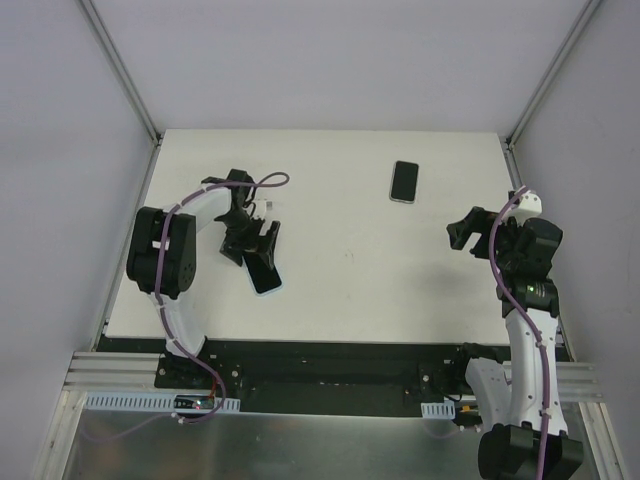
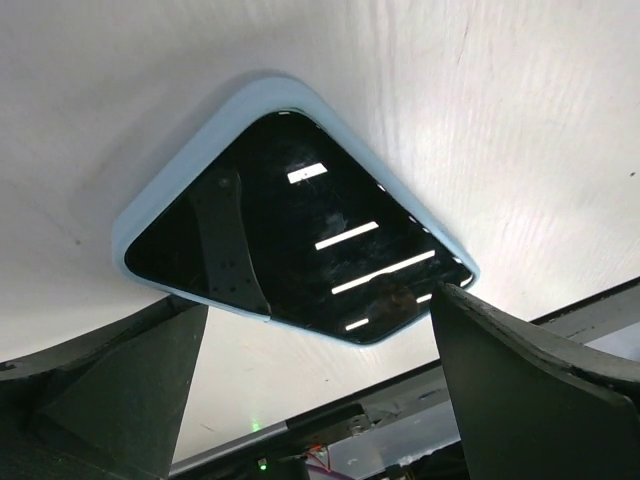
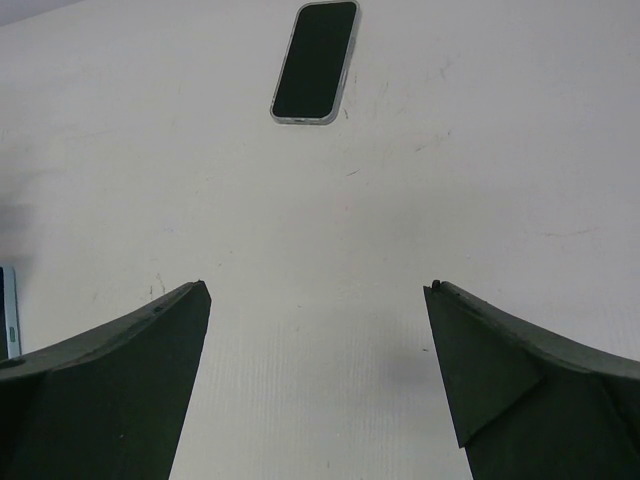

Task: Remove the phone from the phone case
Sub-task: Pick up the phone at the center of the board, then adjust the phone.

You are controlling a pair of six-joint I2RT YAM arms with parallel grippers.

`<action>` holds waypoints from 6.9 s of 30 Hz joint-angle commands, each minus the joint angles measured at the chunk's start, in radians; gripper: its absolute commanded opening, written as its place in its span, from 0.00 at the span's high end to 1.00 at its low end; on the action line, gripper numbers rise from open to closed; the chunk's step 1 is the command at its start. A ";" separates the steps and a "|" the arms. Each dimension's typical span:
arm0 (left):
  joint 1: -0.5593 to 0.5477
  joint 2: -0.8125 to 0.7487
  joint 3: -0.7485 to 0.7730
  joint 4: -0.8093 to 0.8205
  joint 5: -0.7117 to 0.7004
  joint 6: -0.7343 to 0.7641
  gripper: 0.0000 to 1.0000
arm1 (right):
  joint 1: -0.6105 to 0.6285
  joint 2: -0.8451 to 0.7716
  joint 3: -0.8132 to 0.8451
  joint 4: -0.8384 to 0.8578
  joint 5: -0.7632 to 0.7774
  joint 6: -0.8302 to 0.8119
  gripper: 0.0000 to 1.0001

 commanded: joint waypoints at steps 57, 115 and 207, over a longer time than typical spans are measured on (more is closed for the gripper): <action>-0.228 0.033 -0.074 0.172 -0.284 -0.142 0.39 | -0.011 0.011 0.002 0.043 0.014 -0.026 0.01; -0.530 -0.287 0.093 0.319 -0.218 0.215 1.00 | 0.516 0.888 0.397 0.374 -0.490 0.466 0.12; -0.391 -0.292 0.241 0.128 0.756 0.188 0.14 | 0.493 0.451 0.598 -0.214 -0.716 -0.063 1.00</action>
